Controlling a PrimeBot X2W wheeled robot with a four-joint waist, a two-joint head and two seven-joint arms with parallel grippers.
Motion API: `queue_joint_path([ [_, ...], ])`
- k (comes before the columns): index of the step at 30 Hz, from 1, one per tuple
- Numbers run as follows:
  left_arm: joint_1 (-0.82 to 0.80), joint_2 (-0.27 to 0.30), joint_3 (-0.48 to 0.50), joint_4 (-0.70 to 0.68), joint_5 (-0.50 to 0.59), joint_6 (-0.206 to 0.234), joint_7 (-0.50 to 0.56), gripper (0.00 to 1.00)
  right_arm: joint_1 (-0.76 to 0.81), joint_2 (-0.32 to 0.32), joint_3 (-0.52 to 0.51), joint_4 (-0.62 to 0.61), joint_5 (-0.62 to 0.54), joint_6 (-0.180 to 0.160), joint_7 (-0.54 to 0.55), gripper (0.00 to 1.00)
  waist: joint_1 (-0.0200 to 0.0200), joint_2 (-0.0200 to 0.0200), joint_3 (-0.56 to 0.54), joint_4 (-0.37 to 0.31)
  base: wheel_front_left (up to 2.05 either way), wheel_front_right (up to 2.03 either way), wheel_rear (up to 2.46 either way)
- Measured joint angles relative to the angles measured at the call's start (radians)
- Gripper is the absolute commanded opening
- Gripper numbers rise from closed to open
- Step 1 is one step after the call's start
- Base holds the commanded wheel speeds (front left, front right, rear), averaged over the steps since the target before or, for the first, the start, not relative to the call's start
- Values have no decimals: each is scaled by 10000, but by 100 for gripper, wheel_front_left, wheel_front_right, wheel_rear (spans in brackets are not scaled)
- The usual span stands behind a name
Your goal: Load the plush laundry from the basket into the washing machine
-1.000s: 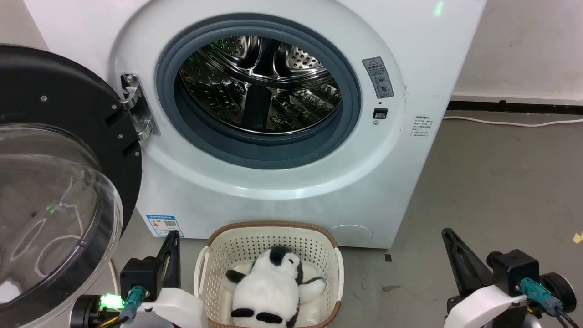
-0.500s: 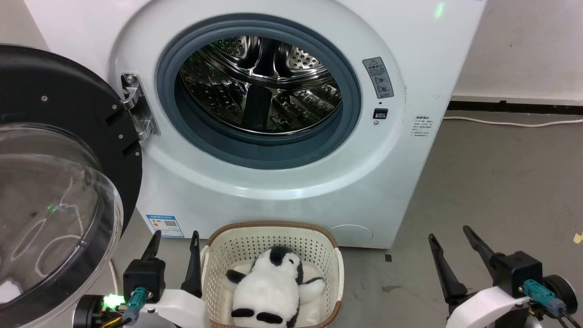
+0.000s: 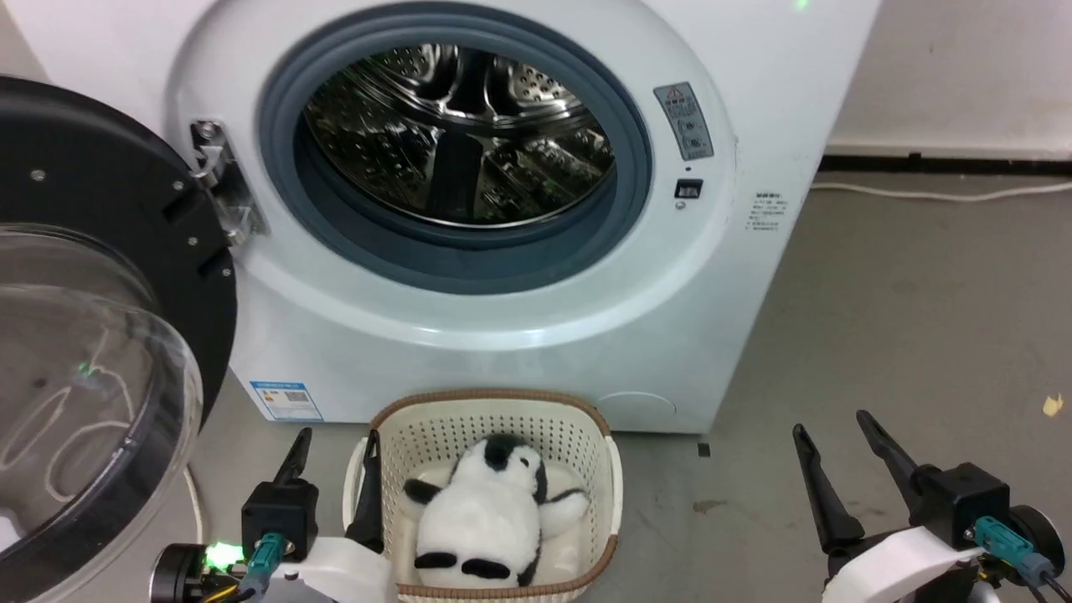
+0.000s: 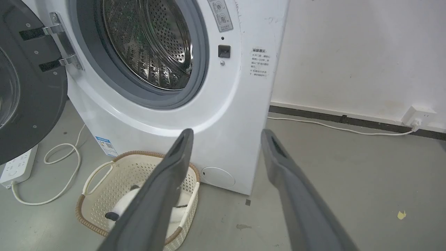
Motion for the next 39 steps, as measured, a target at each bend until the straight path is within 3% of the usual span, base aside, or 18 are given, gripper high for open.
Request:
queue_joint_path([
  [14,-987,100,-182,1342,-270,-119,148,100,-376,-2,65,-142,420,-2,-301,100,1,0,1133,-484,0,0,0],
  [39,-3309,1035,-330,4592,-809,-339,884,100,-1096,-2,384,-215,1492,-2,-817,100,1,0,3457,-1680,0,0,0],
])
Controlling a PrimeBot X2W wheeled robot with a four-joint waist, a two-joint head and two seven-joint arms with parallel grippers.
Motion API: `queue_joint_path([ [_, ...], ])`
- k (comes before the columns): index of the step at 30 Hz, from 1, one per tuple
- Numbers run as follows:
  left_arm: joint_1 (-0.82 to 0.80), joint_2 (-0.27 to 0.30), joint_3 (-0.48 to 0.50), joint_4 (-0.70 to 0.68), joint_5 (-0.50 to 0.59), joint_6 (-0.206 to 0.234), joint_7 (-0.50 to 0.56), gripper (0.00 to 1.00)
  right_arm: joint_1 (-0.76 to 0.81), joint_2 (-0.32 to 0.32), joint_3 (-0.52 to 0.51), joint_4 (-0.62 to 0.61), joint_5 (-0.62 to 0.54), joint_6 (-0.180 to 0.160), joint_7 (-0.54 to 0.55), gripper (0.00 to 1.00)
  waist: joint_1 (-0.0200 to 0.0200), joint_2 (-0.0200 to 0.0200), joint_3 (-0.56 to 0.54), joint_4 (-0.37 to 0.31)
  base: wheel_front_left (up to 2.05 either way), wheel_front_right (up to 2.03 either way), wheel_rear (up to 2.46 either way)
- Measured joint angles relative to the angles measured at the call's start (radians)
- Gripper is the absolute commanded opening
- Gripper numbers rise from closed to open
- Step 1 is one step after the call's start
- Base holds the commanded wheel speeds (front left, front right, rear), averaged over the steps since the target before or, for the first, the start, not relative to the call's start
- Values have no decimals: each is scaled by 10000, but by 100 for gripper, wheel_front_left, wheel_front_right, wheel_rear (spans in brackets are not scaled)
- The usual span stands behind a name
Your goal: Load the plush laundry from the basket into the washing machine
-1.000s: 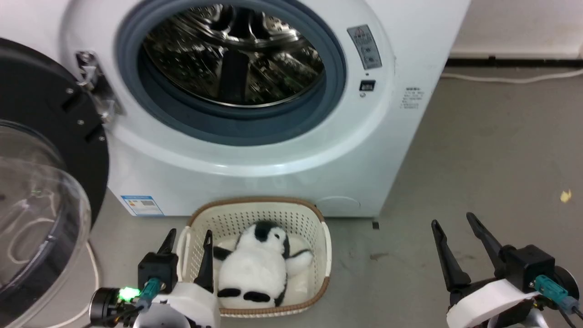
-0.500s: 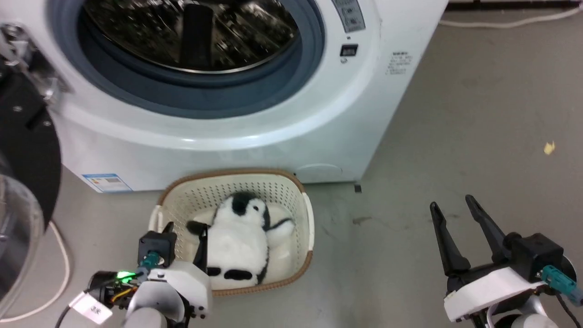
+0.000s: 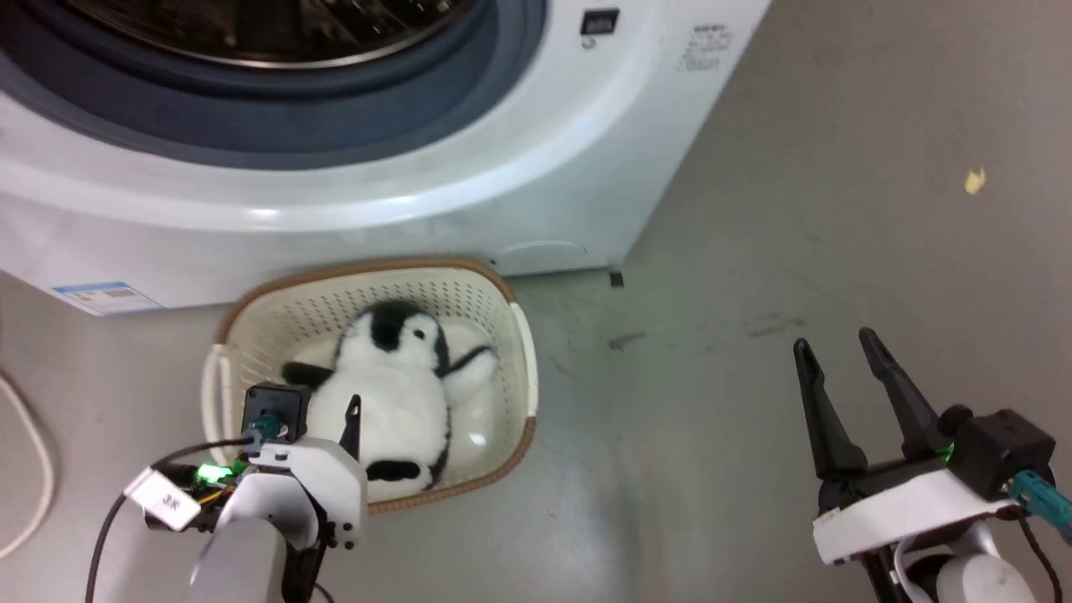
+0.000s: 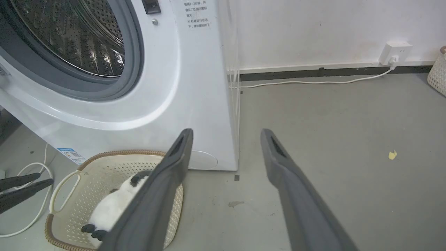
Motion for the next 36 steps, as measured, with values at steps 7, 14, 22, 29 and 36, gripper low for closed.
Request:
queue_joint_path([
  [7,-548,449,-176,842,-8,-38,234,100,-215,0,217,-23,410,0,-127,100,0,0,707,-391,0,0,0],
  [14,-1243,832,-253,1666,-203,-186,861,100,-402,0,424,-31,773,0,-278,100,-1,0,1427,-776,0,0,0],
  [22,-2383,1053,-779,2491,-221,-380,2171,100,-576,0,537,-65,1120,-2,-445,100,-1,0,2226,-1071,0,0,0],
  [29,-3194,1419,-1156,2995,-94,-374,2652,100,-603,0,660,-79,1423,-2,-579,100,0,0,2842,-1330,0,0,0],
  [36,-3859,1639,-1463,3542,-73,-286,3018,100,-762,0,727,-144,1737,-2,-717,100,-1,0,3461,-1576,0,0,0],
])
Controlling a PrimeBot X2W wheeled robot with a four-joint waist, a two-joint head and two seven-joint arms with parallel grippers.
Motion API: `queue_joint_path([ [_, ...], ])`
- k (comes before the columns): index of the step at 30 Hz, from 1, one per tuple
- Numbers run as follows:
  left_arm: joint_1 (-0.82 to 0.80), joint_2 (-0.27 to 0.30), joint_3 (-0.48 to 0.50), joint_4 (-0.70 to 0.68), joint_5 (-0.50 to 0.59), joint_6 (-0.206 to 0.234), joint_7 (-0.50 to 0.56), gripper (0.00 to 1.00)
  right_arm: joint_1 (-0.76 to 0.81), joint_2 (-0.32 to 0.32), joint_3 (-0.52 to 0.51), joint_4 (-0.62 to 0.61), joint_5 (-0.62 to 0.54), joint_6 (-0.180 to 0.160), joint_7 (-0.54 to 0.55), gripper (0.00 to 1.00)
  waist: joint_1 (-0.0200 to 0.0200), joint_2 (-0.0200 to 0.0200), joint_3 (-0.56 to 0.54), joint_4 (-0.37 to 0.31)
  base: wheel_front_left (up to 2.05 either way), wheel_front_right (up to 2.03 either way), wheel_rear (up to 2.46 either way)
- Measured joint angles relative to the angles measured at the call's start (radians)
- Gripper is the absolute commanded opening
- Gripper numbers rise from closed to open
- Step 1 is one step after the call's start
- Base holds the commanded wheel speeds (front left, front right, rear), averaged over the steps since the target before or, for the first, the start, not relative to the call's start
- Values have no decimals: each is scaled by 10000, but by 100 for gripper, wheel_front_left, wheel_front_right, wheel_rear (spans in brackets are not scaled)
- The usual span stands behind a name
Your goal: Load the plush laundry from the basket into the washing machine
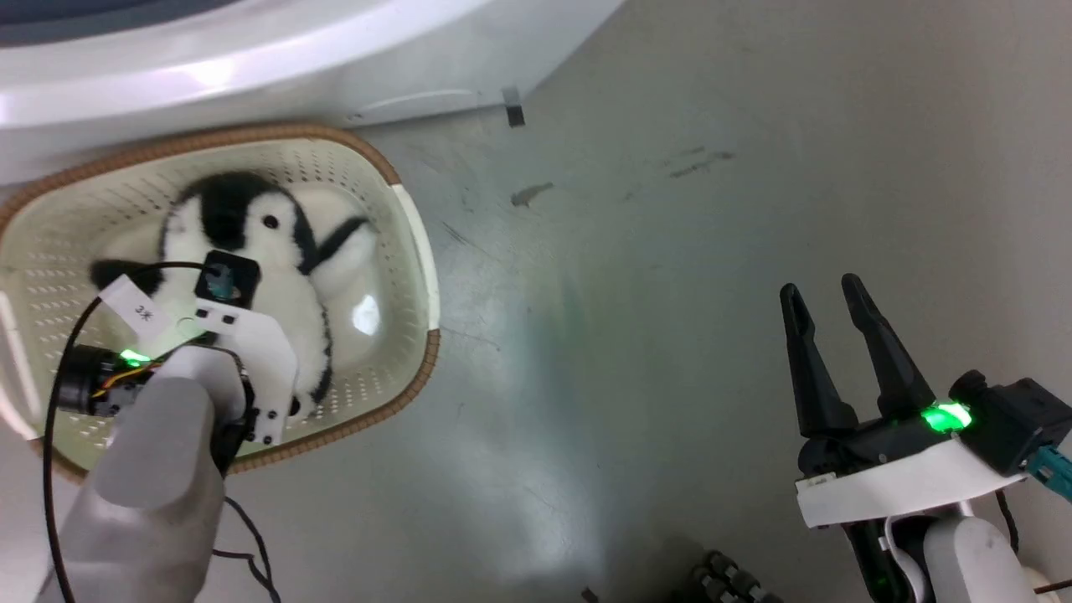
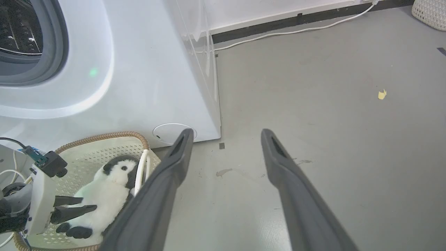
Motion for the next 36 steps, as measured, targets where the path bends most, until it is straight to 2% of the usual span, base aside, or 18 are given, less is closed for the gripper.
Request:
queue_joint_path([
  [6,-465,194,-188,539,-33,134,198,100,-1,0,-38,-90,263,0,-105,100,0,0,503,-220,0,0,0],
  [7,-555,198,-211,629,-77,161,224,24,-3,0,-33,-92,284,0,-140,100,0,0,584,-254,0,0,0],
  [8,-620,213,-221,702,-127,163,238,24,-12,0,-25,-92,334,0,-176,100,-1,0,663,-291,0,0,0],
  [9,-683,238,-230,771,-178,165,230,0,-34,0,0,-86,382,0,-188,100,0,0,737,-335,0,0,0],
  [18,-836,723,-196,1475,-717,169,-209,0,-471,0,370,84,779,-2,-360,100,-1,0,1024,-936,0,0,0],
  [23,-743,798,-75,1875,-1110,171,-874,0,-780,0,318,236,779,-2,-456,100,-1,0,817,-1222,0,0,0],
  [31,-321,-13,-198,2721,-1609,4,-2249,0,-360,-2,-311,660,222,-2,-614,100,-1,0,-461,-847,0,0,0],
  [32,-82,-326,-259,2846,-1693,-104,-2646,0,-136,-2,-487,677,27,-2,-614,100,-1,0,-933,-680,0,0,0],
  [33,-82,-326,-259,2846,-1693,-104,-2646,0,-136,-2,-487,677,27,-2,-614,100,-1,0,-933,-680,0,0,0],
  [35,519,-1070,-481,3018,-1802,-424,-3781,0,324,-4,-746,683,-591,-2,-614,100,-2,0,-2215,-188,0,0,0],
  [36,519,-1070,-481,3018,-1802,-424,-3781,0,324,-4,-746,683,-591,-2,-614,100,-2,0,-2215,-188,0,0,0],
])
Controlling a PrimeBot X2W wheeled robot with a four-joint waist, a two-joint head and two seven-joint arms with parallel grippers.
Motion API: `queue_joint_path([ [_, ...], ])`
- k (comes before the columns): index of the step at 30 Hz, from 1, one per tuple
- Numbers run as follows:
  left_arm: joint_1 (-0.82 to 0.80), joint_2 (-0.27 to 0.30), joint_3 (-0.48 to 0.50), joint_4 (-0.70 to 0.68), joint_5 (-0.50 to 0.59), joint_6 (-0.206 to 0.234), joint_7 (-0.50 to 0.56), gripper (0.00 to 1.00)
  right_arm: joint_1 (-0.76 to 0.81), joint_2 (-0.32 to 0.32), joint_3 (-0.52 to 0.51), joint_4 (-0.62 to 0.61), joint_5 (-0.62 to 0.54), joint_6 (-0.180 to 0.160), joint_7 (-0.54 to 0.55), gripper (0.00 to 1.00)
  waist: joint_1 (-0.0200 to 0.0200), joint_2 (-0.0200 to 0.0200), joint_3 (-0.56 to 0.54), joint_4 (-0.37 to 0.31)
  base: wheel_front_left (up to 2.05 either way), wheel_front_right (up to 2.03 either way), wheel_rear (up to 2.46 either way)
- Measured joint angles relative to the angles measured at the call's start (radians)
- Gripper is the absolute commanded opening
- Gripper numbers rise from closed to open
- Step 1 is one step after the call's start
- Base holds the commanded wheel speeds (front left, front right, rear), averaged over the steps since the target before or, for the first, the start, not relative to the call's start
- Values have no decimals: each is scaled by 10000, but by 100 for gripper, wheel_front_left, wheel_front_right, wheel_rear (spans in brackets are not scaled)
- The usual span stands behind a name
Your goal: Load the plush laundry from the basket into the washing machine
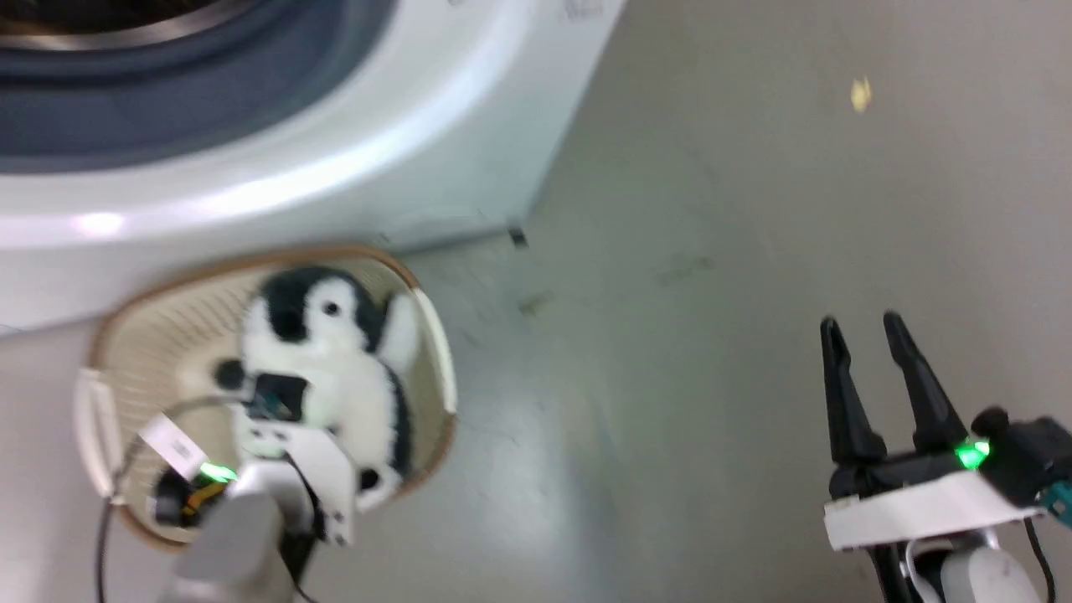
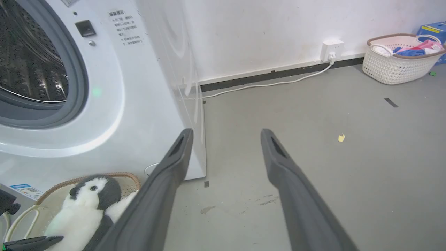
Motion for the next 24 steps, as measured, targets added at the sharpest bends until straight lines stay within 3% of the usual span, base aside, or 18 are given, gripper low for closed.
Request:
queue_joint_path([
  [6,970,-736,-491,-104,-90,-205,-1697,0,642,2,-274,42,-708,0,0,100,-2,0,-1750,829,0,0,0],
  [11,1740,-1024,-575,-1124,-359,-282,-2199,0,1071,2,-428,59,-1007,0,0,100,-2,0,-2720,1509,0,0,0],
  [18,2926,-940,-293,-4771,-100,-245,-2236,0,1394,2,-627,79,-1118,0,-2,100,-2,0,-3526,2387,0,0,0],
  [24,3605,-917,138,-7264,368,10,-2274,0,1388,4,-468,50,-1118,0,-2,100,0,0,-3543,2572,0,0,0],
])
